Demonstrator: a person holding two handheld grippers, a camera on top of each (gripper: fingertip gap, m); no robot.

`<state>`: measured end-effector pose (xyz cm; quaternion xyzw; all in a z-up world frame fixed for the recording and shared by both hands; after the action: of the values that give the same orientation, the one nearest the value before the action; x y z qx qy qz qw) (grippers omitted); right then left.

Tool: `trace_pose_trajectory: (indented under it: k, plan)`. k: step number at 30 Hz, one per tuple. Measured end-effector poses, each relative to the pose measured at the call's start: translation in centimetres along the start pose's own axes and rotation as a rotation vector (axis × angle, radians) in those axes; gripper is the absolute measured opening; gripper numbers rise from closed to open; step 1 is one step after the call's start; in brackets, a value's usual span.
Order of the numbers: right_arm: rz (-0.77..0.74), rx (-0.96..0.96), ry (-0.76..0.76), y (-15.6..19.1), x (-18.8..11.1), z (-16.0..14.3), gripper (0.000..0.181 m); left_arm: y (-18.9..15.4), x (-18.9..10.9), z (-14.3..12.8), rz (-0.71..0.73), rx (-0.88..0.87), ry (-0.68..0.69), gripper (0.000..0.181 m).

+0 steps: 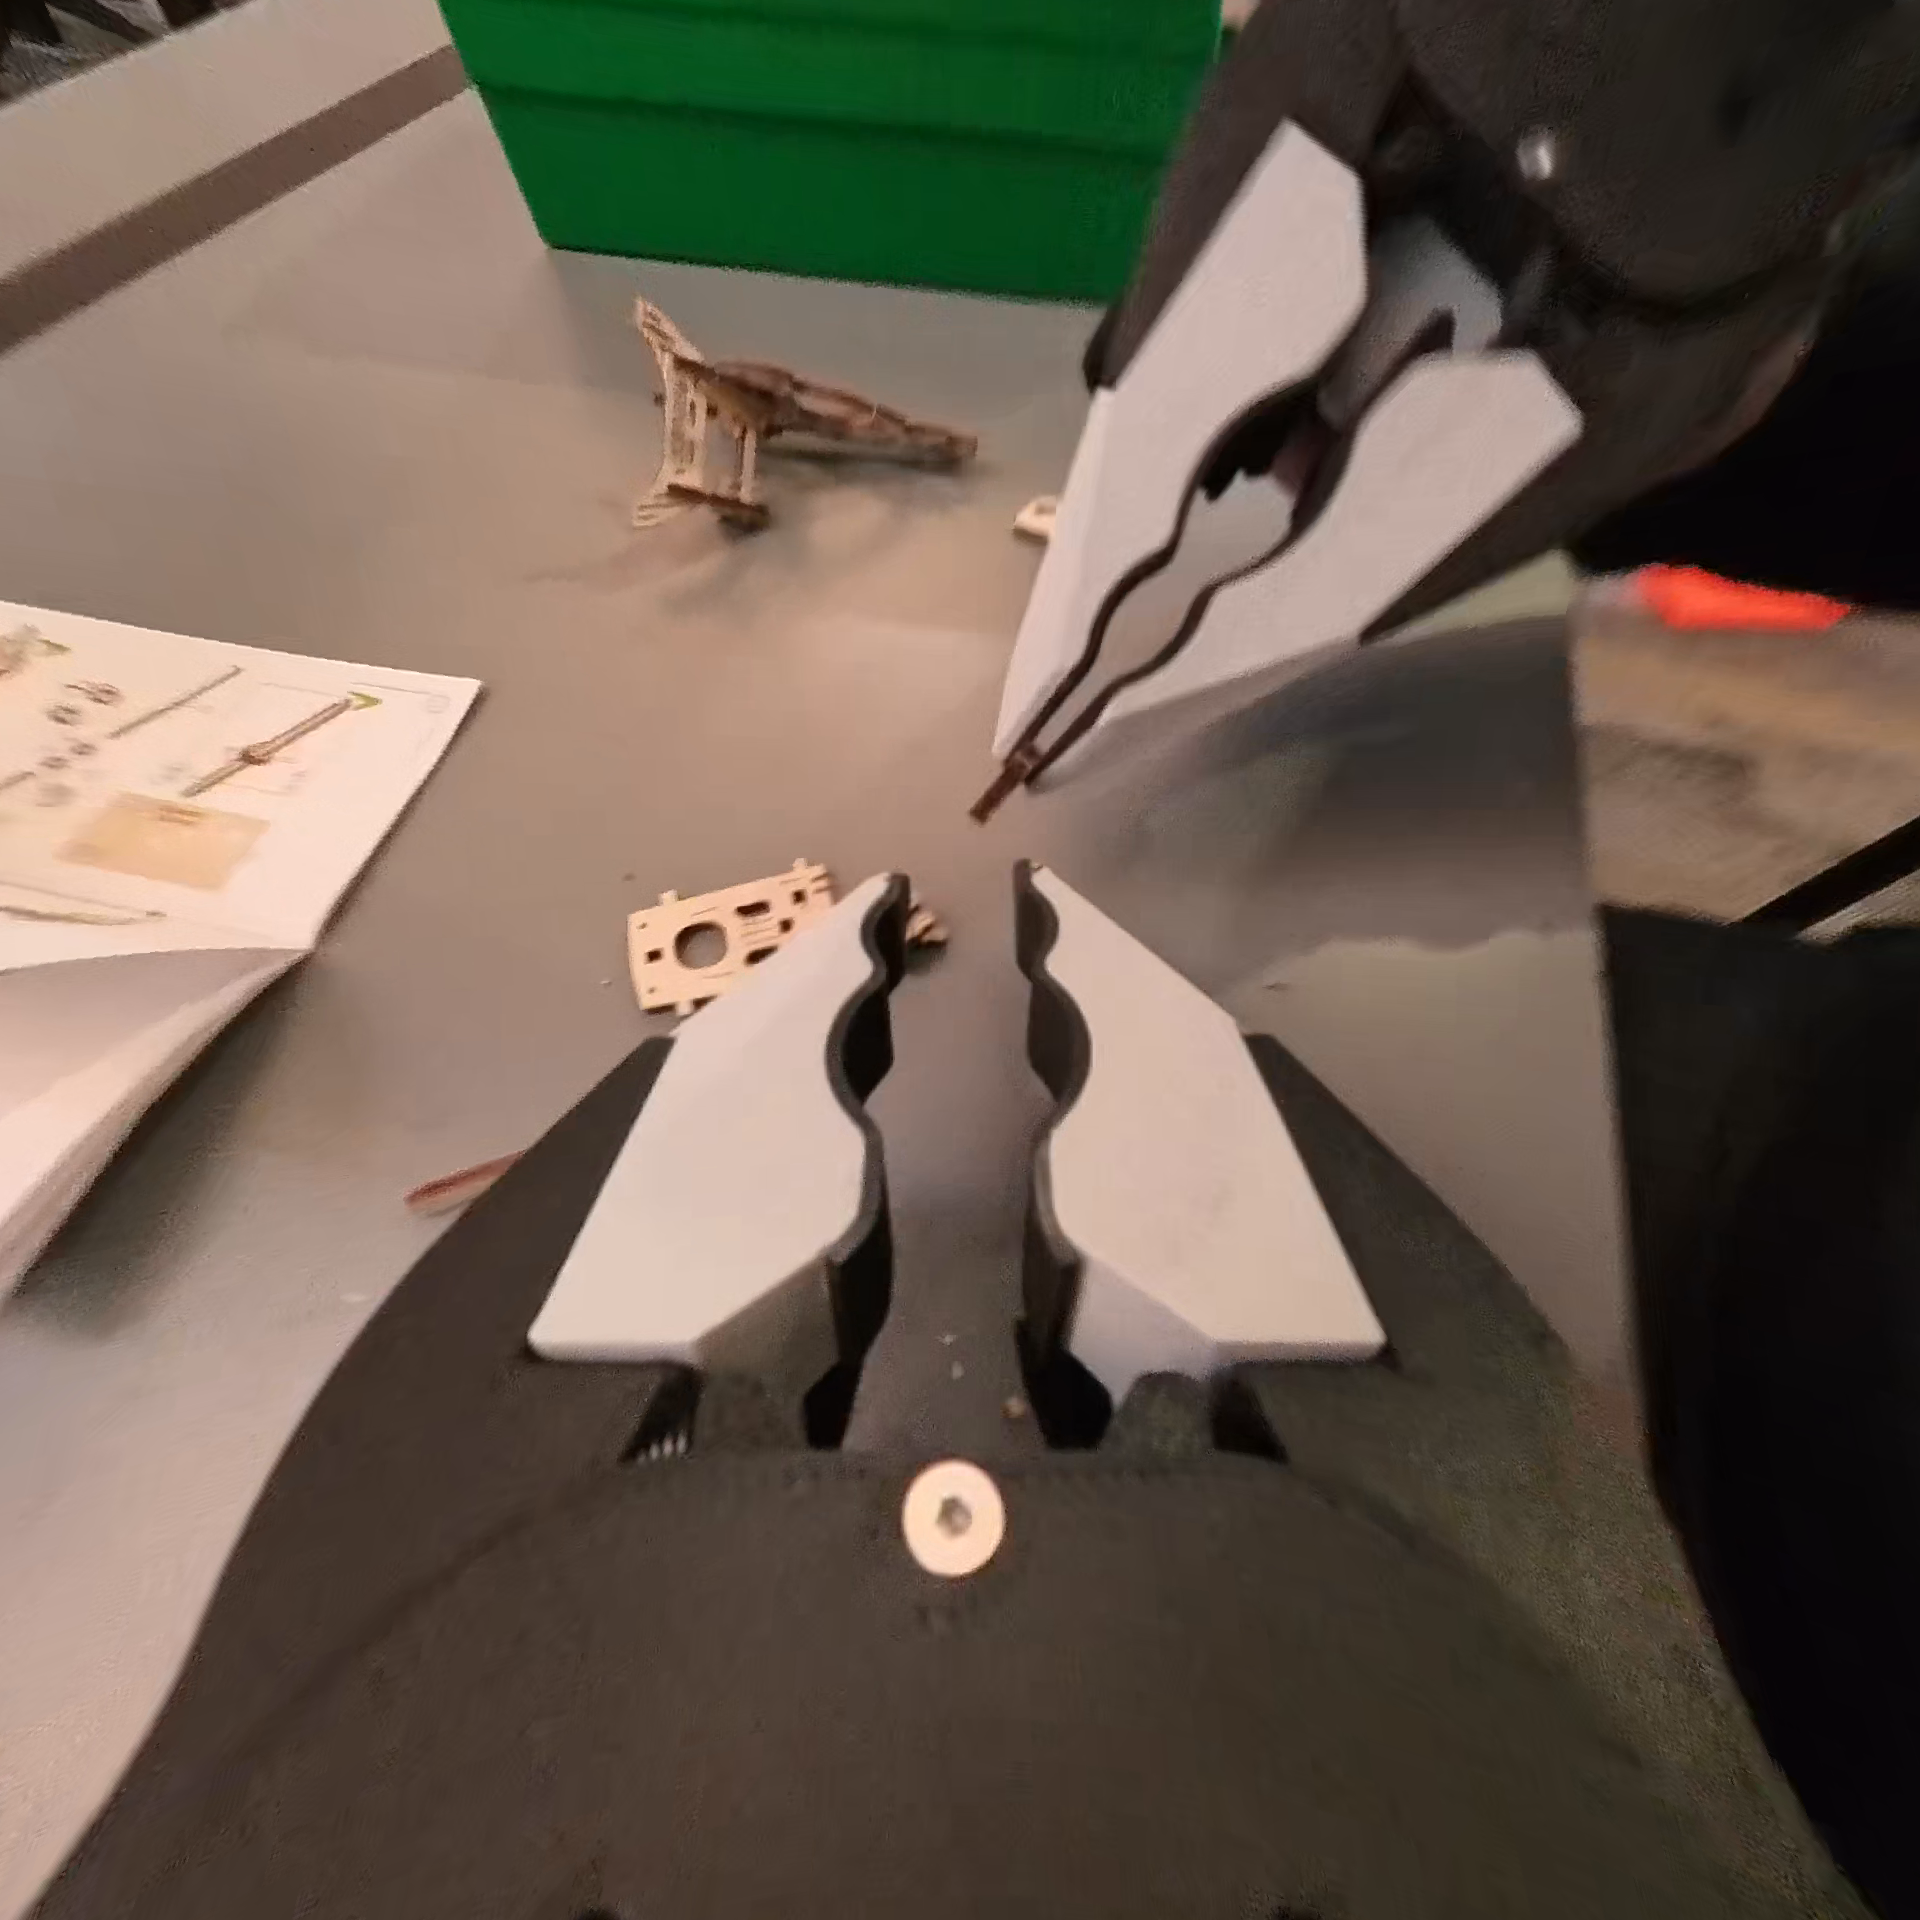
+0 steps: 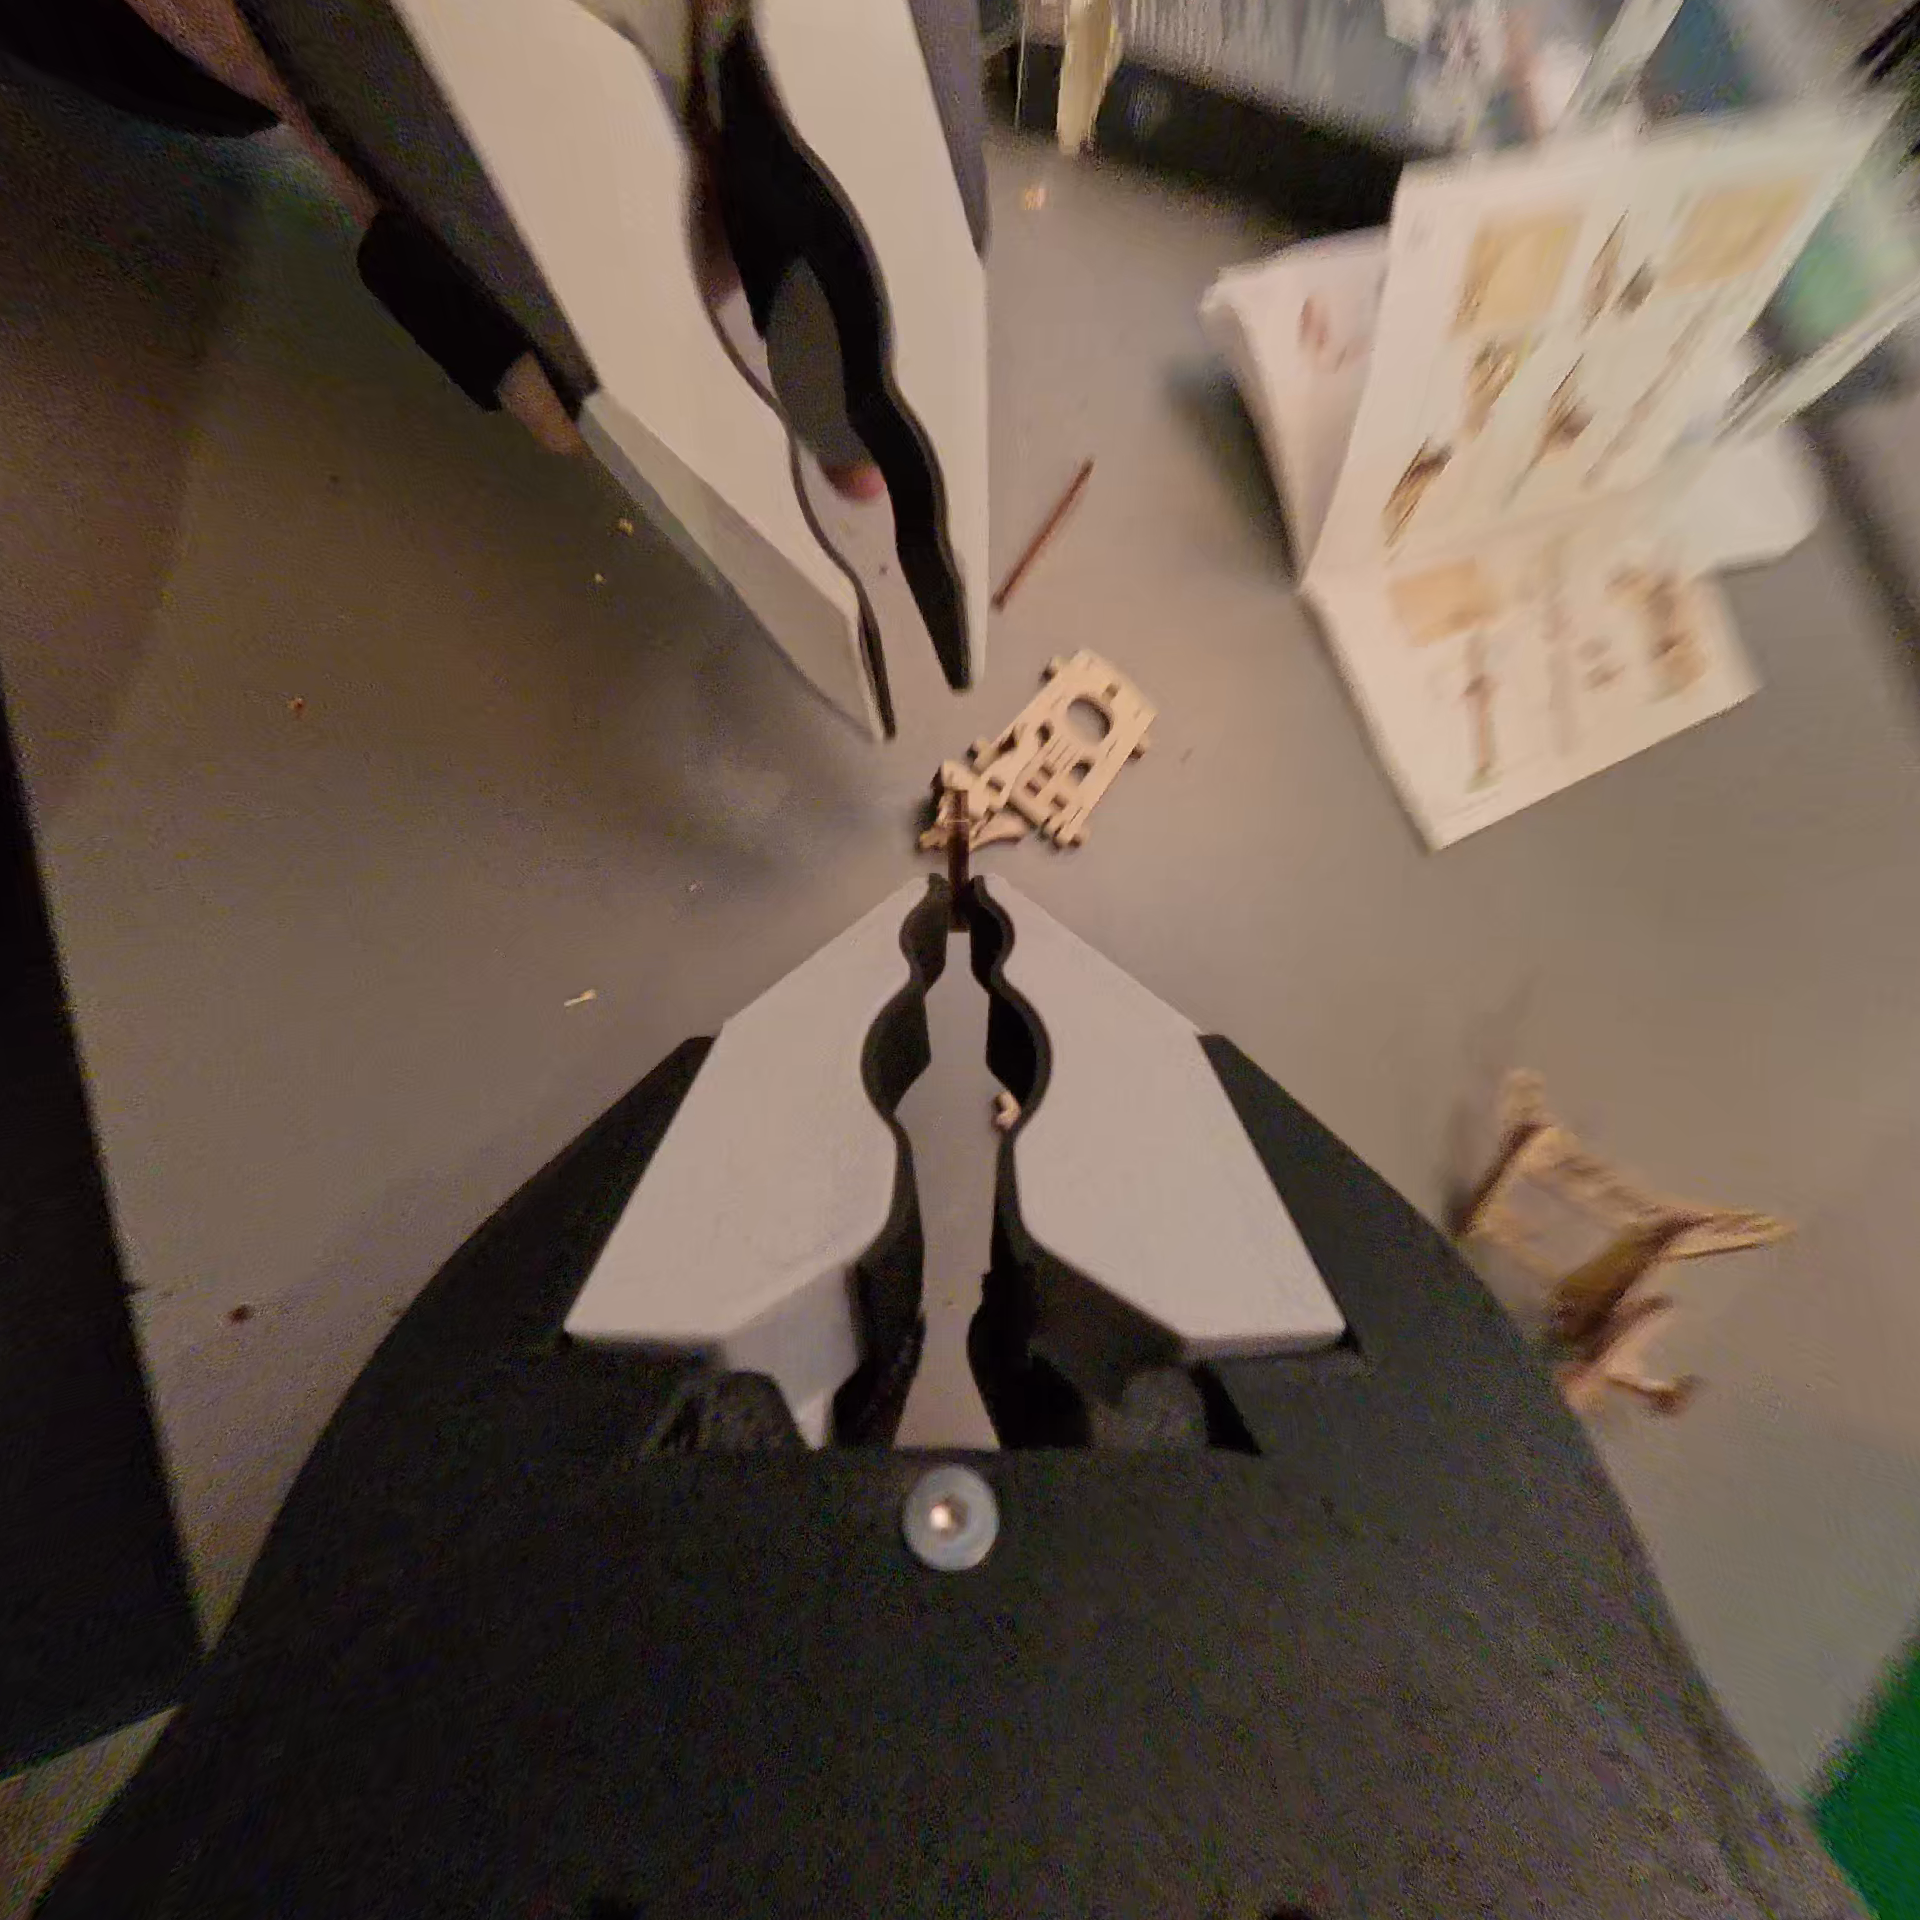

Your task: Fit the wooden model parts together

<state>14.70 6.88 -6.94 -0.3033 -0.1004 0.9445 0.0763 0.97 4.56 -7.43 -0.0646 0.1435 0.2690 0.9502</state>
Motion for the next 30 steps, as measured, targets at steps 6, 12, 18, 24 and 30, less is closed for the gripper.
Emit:
trace_pose_trajectory:
  k: [6, 12, 18, 24, 30]
  plan:
    - [-0.138, -0.430, -0.052, 1.7, -1.0, 3.1, 0.001, 0.0, -0.7, 1.3, -0.175, -0.242, -0.148, 0.015]
    - [-0.170, -0.562, -0.078, 2.3, -1.5, 3.9, 0.001, -0.2, -1.2, 1.5, -0.223, -0.260, -0.210, 0.004]
    - [-0.158, -0.499, -0.116, 2.3, -1.7, 3.9, 0.007, -0.7, -1.4, 1.4, -0.236, -0.263, -0.219, 0.002]
    - [-0.046, -0.192, -0.235, 1.3, -2.4, 3.5, 0.017, -0.5, -1.8, 1.0, -0.320, -0.499, -0.324, 0.002]
    - [0.092, 0.035, -0.334, 0.9, -2.8, 3.3, 0.004, -1.3, -1.8, 0.9, -0.404, -0.518, -0.332, 0.001]
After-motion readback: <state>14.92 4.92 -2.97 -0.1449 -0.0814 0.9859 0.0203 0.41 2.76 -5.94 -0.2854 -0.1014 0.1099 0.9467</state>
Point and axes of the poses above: each gripper's, where its closed fingertips meet, x out along the fingers, z out of its top, y = z × x across the jaws, the point moved 8 cm from there along -x, back along the fingers, and after that the axes turned 10 degrees about -y, right-handed, at the moved point
